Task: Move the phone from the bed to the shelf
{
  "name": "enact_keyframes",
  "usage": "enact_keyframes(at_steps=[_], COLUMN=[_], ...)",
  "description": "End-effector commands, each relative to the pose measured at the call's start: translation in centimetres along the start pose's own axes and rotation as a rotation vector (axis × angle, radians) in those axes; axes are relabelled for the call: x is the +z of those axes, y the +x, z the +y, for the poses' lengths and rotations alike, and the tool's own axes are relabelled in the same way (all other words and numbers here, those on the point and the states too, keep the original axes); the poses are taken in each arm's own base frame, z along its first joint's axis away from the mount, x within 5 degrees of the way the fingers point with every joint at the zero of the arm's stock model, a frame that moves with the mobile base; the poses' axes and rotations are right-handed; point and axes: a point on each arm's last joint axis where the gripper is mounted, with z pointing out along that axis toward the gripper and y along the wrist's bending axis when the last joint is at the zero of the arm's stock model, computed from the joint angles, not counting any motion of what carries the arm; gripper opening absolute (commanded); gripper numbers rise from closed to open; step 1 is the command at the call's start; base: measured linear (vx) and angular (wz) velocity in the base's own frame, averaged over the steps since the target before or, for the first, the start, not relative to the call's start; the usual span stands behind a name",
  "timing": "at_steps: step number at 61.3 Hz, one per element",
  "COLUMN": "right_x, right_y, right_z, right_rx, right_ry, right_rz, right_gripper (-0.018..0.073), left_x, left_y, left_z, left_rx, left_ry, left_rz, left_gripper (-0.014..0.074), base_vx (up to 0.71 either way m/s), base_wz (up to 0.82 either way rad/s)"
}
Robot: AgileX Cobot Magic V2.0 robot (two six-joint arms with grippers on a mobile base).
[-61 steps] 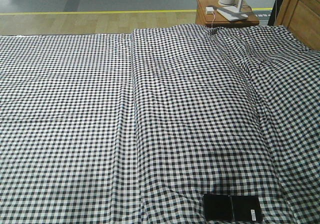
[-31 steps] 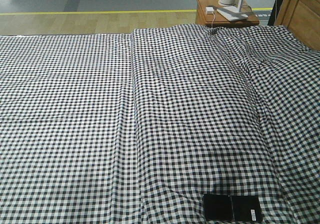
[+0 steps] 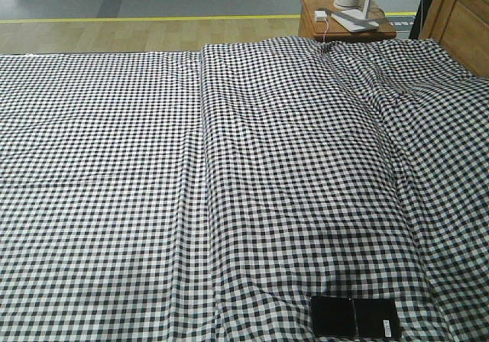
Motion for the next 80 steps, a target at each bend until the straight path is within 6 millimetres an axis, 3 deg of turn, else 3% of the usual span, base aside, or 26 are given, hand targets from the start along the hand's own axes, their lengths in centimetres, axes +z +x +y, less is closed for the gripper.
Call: enact_keyframes(at_steps=[1,9,18,29,42,52,64,73,80], right_x=[-0.1,-0.1,-0.4,-1.8,-4.2,-5.2,-3.5,-0.6,1.6], right_y=[-0.4,-0.7,-2.3,-5.6,-11.2,-15.9,-20.7,-22.3,-22.0], right_z=[-0.1,0.0,0.0,0.1,0.6,1.1,1.5,1.7,1.7], right_rx=[-0.03,-0.034,-0.035,-0.035,-0.065,-0.133,-0.149,-0.152,-0.149], right_ry=[0.006,0.006,0.006,0.004,0.004,0.018,0.009,-0.002,-0.01], right_rz=[-0.08,-0.107,-0.285,-0.603,-0.72,-0.645,-0.464,-0.234,-0.074], right_gripper=[-0.0005,-0.0005,-0.0005,-0.0005,-0.0005,-0.0005,0.0001,0.0054,0.0138], left_x=[-0.2,-0.2,-0.2,-0.2,-0.2,-0.2,-0.2,-0.2,-0.2], left_y=[-1.5,-1.5,-1.5,-1.5,-1.5,-1.5,-1.5,-1.5,-1.5], left_z=[0.0,0.0,0.0,0.0,0.0,0.0,0.0,0.0,0.0], left_rx=[-0.019,-0.019,-0.019,-0.019,-0.019,-0.019,-0.019,-0.019,-0.019], left_ry=[0.003,0.003,0.003,0.003,0.003,0.003,0.003,0.003,0.003], left_rz=[-0.102,-0.102,-0.102,-0.102,-0.102,-0.102,-0.102,-0.102,-0.102], left_gripper=[0.0001,0.0001,0.0001,0.0001,0.0001,0.0001,0.0001,0.0001,0.0001], base_vx=[0.0,0.0,0.0,0.0,0.0,0.0,0.0,0.0,0.0], base_wz=[0.0,0.0,0.0,0.0,0.0,0.0,0.0,0.0,0.0])
